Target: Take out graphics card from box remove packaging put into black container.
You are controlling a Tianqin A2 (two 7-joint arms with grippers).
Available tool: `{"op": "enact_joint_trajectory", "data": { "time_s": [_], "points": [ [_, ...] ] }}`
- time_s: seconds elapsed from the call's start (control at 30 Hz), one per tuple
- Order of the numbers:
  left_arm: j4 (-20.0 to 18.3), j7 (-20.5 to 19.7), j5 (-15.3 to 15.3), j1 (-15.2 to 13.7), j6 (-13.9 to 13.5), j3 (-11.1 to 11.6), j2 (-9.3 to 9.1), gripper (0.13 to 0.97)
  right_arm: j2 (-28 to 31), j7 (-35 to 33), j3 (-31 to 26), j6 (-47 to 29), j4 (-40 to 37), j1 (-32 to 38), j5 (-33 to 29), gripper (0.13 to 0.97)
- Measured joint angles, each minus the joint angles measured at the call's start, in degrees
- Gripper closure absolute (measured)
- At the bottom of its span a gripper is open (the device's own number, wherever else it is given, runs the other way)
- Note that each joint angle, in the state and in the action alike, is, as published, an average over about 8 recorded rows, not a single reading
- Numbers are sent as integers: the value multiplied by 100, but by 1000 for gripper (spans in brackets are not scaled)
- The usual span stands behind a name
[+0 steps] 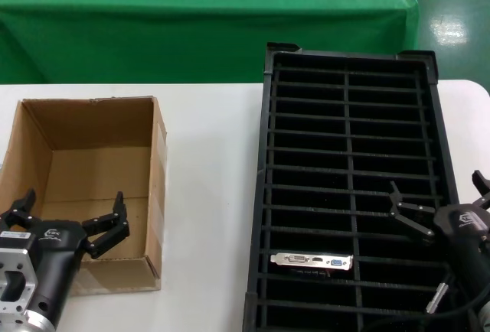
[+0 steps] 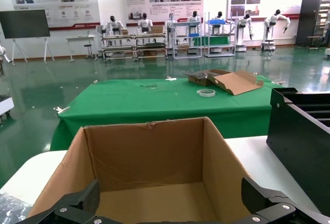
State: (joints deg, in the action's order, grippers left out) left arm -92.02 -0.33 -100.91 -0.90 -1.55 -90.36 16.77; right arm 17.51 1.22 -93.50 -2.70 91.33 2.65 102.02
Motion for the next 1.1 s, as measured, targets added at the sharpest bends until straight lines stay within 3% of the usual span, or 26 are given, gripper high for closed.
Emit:
{"op": "enact_joint_trajectory", "data": {
  "time_s": [1.1],
  "points": [
    [0,0,-1,0,1,0,0,132,0,0,1,1,0,-1,1,129]
  ]
}}
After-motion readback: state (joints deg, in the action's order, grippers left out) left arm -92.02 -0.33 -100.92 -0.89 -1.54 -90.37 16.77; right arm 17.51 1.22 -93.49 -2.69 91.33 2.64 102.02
